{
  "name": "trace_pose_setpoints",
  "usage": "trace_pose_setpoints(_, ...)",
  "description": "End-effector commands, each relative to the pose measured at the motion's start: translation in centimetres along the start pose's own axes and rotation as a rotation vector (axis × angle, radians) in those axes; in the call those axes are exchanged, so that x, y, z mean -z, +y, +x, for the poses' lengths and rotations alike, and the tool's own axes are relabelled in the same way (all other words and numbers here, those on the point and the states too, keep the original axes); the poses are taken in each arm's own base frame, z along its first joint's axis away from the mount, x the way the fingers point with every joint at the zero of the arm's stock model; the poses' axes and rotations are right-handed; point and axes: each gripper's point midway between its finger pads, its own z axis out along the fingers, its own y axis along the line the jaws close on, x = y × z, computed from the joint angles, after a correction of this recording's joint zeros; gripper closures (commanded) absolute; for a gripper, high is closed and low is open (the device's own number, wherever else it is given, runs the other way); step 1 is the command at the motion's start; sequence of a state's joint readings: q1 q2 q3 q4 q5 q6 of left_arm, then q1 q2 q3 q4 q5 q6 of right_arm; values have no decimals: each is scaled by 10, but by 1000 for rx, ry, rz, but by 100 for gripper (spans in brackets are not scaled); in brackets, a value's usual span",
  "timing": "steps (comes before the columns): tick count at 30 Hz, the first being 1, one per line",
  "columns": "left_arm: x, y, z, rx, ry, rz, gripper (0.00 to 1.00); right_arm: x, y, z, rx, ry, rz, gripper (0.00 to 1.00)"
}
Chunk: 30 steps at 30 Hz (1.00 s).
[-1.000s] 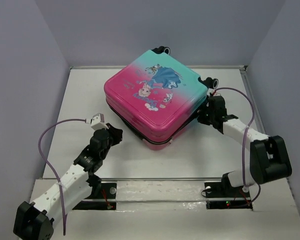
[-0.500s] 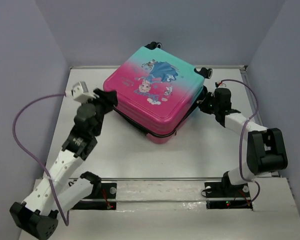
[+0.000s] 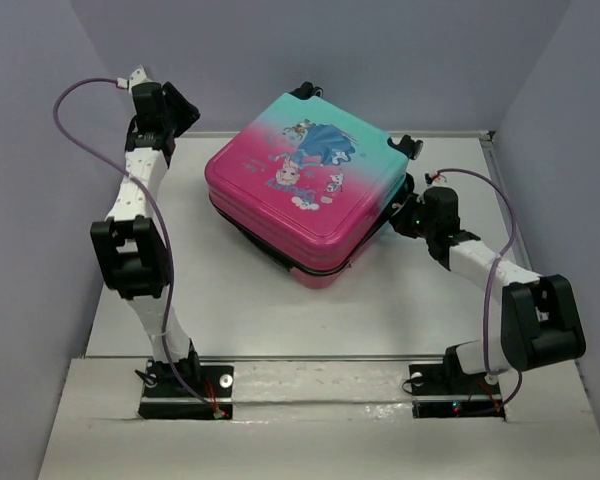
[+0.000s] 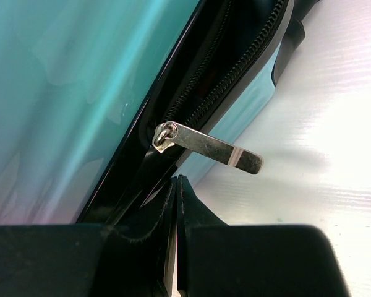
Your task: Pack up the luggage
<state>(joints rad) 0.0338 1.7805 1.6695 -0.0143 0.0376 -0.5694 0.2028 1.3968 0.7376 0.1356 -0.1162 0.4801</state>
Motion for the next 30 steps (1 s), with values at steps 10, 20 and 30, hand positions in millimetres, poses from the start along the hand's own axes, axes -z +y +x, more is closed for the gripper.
trace_pose_setpoints(10, -93, 15, 104, 10, 384, 166, 39, -7, 22, -23, -1, -64, -65, 93)
trace_pose_setpoints(20, -75, 12, 200, 100, 578, 306, 40, -39, 30, -18, 9, -2, -94, 93)
trace_pose_setpoints(30, 24, 54, 194, 228, 334, 160, 45, -79, 108, -57, 116, 46, -346, 93)
